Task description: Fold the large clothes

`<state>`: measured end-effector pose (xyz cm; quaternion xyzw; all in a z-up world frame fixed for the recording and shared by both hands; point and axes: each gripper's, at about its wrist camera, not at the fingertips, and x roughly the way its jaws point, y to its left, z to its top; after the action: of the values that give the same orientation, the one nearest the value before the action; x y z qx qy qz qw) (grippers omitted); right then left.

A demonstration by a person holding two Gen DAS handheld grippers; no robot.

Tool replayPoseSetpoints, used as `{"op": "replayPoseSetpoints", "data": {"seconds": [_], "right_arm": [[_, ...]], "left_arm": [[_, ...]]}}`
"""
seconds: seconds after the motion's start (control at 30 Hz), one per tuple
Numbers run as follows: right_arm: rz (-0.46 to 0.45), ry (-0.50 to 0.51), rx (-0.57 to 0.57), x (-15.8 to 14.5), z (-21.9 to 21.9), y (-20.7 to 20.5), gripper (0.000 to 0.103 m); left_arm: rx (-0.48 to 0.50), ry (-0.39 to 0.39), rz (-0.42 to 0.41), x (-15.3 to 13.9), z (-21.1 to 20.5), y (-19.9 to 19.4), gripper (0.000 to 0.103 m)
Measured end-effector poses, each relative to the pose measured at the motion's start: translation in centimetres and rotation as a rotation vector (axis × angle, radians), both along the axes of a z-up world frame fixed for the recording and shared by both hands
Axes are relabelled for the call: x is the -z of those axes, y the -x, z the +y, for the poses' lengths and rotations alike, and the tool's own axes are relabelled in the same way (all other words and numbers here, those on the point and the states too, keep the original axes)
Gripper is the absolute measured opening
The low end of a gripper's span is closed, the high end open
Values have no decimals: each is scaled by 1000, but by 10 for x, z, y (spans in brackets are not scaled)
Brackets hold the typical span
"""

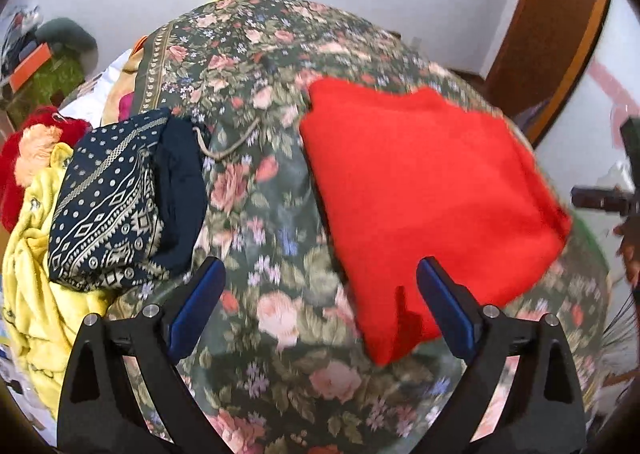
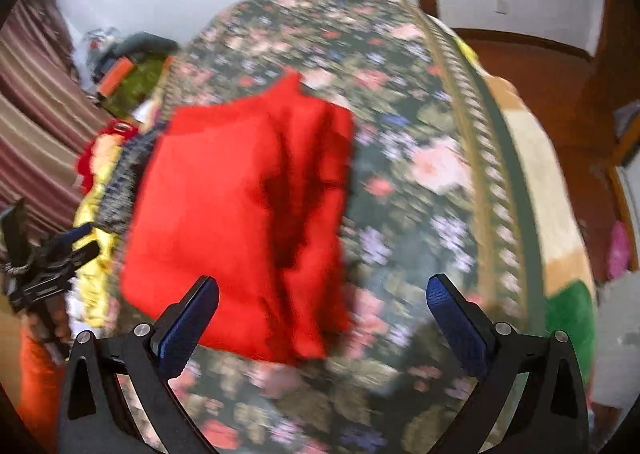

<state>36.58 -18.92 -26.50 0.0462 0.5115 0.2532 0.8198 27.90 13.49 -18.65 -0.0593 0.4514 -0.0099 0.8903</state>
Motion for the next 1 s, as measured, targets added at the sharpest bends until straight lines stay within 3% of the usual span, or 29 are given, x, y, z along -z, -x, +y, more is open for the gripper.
{"op": "replayPoseSetpoints", "data": {"seconds": [0.17,0.27,0.47,0.6,0.73,0.77,0.9,0.93,1.0], "right_arm": [[38,-54,-75,9,33,-18,103],[93,-52,-106,31,52,-39,103],[206,-119,-136,71,59,-82,103],[217,-196,-186,74,64,-99,103],[229,-270,-191,77,74,-113,103],[227,-282,-192,78,76,-114,102],[232,-297,-196,79,88,-117,72],[223,-294,-194,78,91,-116,67],[224,-303,-195,76,96,-114,45]], "left_arm": [[-7,169,36,6,13,-31,97],[-4,294,97,26,19,-53,97],[7,427,184,65,21,-90,97],[44,514,216,83,18,-111,97],[73,554,194,89,11,-129,97],[76,553,182,89,10,-131,93],[71,557,160,87,5,-138,82],[63,546,152,85,5,-137,74],[49,541,143,83,8,-132,63]]}}
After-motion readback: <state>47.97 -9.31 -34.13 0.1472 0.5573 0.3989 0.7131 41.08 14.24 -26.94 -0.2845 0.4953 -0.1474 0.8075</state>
